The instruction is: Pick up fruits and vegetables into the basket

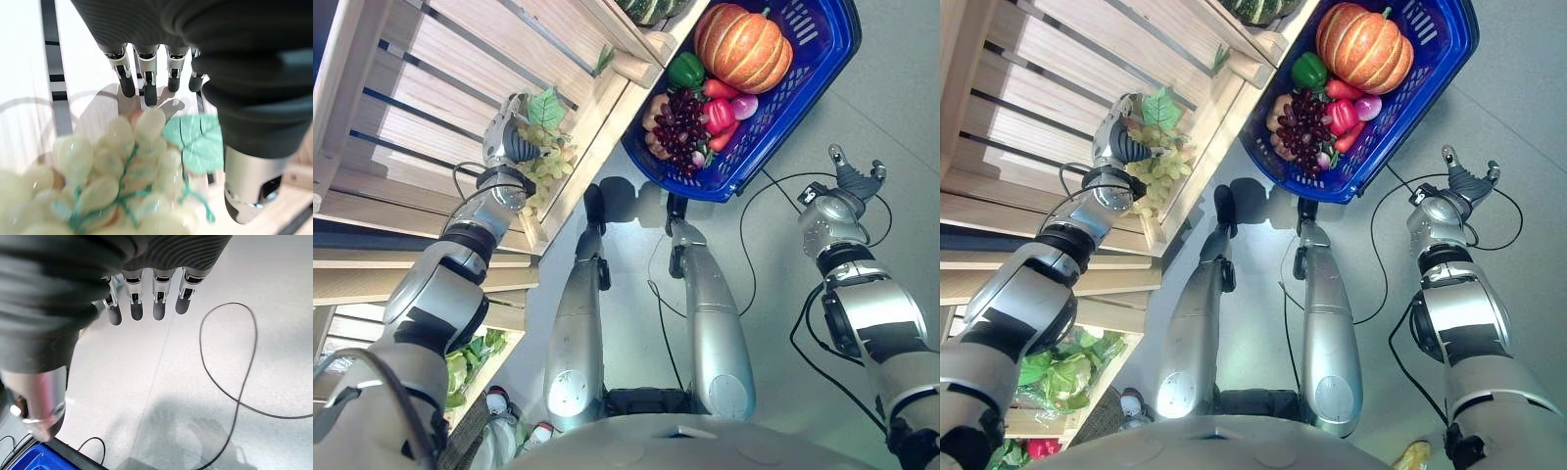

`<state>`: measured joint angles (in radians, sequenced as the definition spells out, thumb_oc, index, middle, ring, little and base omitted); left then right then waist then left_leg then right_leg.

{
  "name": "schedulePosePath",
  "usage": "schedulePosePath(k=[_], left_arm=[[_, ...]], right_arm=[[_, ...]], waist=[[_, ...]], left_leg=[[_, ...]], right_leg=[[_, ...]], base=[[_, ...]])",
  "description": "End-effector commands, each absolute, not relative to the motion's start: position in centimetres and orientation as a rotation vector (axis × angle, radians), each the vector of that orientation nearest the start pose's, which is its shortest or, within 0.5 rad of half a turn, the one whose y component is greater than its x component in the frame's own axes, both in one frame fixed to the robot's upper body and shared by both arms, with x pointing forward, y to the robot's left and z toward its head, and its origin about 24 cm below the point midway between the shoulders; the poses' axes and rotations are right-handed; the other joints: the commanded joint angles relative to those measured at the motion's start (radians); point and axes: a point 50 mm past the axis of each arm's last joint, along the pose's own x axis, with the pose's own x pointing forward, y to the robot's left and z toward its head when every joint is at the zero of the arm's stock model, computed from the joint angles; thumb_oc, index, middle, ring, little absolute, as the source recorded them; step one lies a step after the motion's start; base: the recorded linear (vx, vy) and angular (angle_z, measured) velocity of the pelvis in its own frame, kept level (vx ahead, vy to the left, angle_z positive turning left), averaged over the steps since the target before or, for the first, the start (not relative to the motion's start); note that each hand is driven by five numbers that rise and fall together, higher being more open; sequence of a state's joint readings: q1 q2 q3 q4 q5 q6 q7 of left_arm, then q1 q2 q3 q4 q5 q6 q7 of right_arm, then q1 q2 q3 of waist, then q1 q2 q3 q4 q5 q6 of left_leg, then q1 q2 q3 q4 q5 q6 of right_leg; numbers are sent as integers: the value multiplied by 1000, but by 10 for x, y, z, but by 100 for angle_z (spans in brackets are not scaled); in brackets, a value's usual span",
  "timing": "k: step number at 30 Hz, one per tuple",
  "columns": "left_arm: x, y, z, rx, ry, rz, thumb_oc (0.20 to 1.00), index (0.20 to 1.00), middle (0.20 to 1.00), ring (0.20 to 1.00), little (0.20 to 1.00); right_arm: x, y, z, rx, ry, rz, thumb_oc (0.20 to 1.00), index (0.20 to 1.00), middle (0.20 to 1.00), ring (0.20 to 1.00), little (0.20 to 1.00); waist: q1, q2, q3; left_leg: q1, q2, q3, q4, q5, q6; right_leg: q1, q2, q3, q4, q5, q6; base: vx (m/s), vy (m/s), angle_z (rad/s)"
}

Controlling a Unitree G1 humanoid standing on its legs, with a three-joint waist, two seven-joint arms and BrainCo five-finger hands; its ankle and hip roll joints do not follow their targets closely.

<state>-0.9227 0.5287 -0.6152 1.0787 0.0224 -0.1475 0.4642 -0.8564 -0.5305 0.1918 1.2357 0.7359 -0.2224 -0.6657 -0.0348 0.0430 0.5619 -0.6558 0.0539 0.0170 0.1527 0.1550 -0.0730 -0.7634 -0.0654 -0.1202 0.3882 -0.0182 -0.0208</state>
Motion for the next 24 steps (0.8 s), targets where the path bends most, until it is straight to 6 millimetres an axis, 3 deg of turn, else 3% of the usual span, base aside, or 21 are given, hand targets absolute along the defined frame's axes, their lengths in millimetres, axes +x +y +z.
schedulePosePath(k=[1,14,24], left_arm=[[375,250,78,966,132,299,1000,1000,1000,1000,1000],[358,235,39,1007,207,215,1000,1000,1000,1000,1000],[353,240,29,998,292,222,1000,1000,1000,1000,1000]], right_arm=[[341,-323,82,120,115,-1030,1000,1000,1000,1000,1000],[339,-317,76,125,118,-1053,1000,1000,1000,1000,1000],[340,-313,74,126,120,-1050,1000,1000,1000,1000,1000]], waist=[[5,-23,-42],[29,-22,-42],[26,-35,-42]], left_leg=[[-34,-47,25,113,-127,21],[-37,-63,4,111,-128,29],[-38,-62,6,116,-132,31]], right_leg=[[41,31,-5,-47,18,97],[45,26,-23,-59,29,97],[41,31,-18,-56,34,97]], base=[[0,0,0],[-4,-36,4],[1,-3,1]])
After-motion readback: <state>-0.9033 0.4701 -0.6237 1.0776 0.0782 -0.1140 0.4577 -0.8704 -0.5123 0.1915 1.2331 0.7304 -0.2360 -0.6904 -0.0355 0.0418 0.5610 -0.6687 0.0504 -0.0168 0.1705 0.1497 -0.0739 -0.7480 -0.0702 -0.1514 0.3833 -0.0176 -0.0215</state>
